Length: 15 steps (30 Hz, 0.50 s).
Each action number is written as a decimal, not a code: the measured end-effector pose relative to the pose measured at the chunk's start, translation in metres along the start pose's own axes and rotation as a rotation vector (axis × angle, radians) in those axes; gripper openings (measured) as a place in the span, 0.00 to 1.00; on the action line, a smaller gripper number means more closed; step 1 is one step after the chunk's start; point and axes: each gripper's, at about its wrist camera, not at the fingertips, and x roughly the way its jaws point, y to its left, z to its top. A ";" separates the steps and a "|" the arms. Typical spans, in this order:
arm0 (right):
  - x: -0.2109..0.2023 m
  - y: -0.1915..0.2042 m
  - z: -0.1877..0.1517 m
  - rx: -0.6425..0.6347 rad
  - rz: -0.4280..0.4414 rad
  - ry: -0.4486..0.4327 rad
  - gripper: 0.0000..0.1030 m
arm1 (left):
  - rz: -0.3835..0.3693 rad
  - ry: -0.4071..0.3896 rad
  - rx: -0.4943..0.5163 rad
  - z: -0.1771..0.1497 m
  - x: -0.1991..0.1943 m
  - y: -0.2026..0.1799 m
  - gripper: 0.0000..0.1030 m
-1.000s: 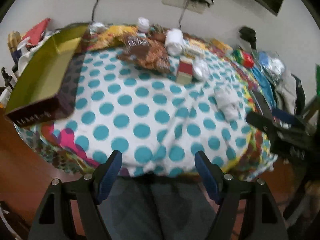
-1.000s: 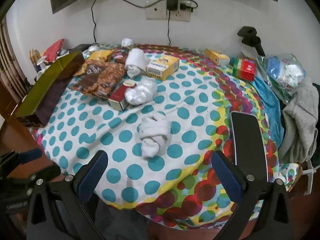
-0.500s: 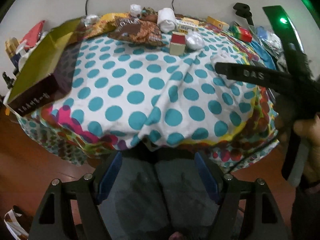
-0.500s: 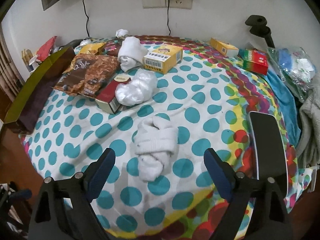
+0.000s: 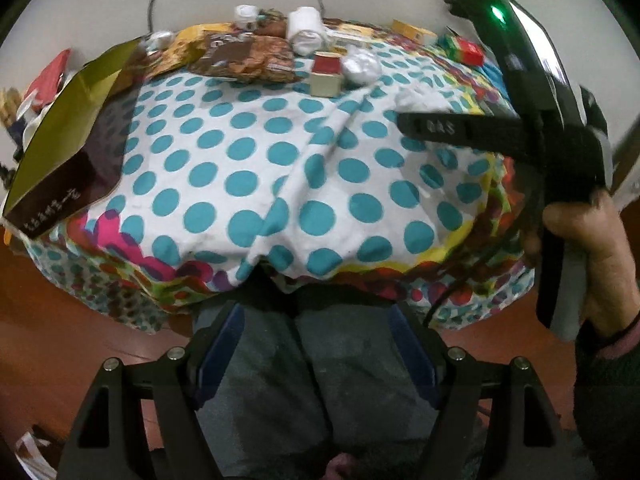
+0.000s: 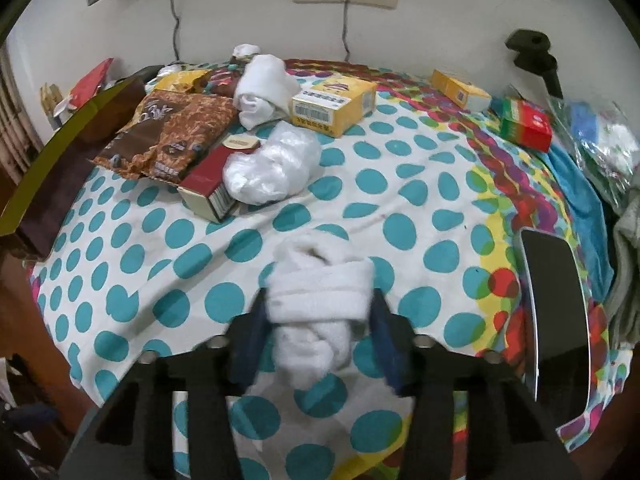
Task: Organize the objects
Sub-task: 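Grasp the plastic-wrapped white bundle with the left tool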
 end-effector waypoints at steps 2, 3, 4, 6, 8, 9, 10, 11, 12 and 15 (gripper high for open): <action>0.000 -0.002 0.000 0.012 0.012 -0.004 0.38 | 0.002 0.010 0.029 0.001 0.003 -0.005 0.75; -0.001 -0.003 0.000 0.016 0.022 -0.008 0.37 | -0.009 0.011 0.041 0.001 0.003 -0.006 0.75; -0.002 -0.005 0.000 0.023 0.028 -0.014 0.35 | -0.009 0.007 0.047 0.003 0.003 -0.007 0.75; -0.004 -0.008 -0.001 0.037 0.045 -0.018 0.34 | 0.002 -0.017 0.050 0.009 0.001 -0.004 0.75; -0.006 -0.014 -0.002 0.060 0.056 -0.021 0.34 | 0.016 -0.069 0.051 0.018 -0.004 0.000 0.75; -0.007 -0.016 -0.003 0.068 0.058 -0.023 0.34 | 0.031 -0.088 0.065 0.024 -0.005 0.000 0.75; -0.009 -0.018 -0.005 0.076 0.063 -0.025 0.34 | 0.051 -0.097 0.076 0.031 -0.005 0.001 0.75; -0.010 -0.020 -0.006 0.080 0.065 -0.027 0.34 | 0.054 -0.109 0.082 0.039 -0.005 0.003 0.75; -0.012 -0.023 -0.008 0.087 0.063 -0.032 0.34 | 0.057 -0.128 0.088 0.047 -0.005 0.005 0.75; -0.017 -0.029 -0.011 0.101 0.070 -0.043 0.33 | 0.065 -0.155 0.081 0.082 0.000 0.012 0.75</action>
